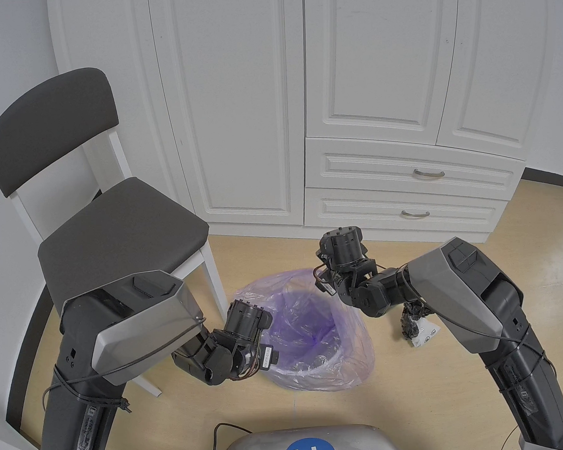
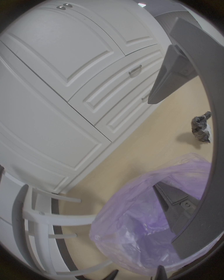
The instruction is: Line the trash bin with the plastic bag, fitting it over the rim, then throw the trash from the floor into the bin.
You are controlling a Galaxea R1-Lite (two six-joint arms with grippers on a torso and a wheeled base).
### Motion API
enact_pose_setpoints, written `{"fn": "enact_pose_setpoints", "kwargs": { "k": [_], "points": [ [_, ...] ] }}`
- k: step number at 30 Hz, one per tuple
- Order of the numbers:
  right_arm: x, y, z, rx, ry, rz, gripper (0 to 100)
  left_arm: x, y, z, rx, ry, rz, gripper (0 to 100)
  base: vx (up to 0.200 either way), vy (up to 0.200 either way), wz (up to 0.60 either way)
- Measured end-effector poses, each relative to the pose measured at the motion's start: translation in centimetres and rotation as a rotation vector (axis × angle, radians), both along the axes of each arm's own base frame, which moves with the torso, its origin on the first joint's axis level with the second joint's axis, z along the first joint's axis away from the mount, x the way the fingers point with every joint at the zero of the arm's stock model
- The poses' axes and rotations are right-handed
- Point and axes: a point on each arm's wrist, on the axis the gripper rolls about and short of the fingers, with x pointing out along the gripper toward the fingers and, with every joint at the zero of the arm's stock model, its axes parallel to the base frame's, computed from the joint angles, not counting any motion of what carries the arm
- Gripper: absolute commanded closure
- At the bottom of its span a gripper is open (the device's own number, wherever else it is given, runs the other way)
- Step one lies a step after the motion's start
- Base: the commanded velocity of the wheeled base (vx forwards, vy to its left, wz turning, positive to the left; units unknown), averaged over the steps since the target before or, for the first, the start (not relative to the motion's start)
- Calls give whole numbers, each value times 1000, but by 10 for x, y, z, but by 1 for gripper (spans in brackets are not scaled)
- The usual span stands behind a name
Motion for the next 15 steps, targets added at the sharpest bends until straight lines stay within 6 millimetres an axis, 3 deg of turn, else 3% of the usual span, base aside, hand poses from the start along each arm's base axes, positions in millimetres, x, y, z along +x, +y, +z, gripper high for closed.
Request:
{"fn": "enact_pose_setpoints", "kwargs": {
  "k": [3, 10, 15],
  "points": [
    [12, -5, -1, 0, -21, -18, 0, -1, 2, -1, 2, 7, 1, 0, 0, 0, 0],
    [30, -27, -34, -32, 15, -62, 0, -5, 7, -6, 3, 39, -7, 0, 0, 0, 0],
    [38, -41, -45, -13, 4, -88, 0, -9, 10, -5, 4, 51, -13, 0, 0, 0, 0]
  ]
}}
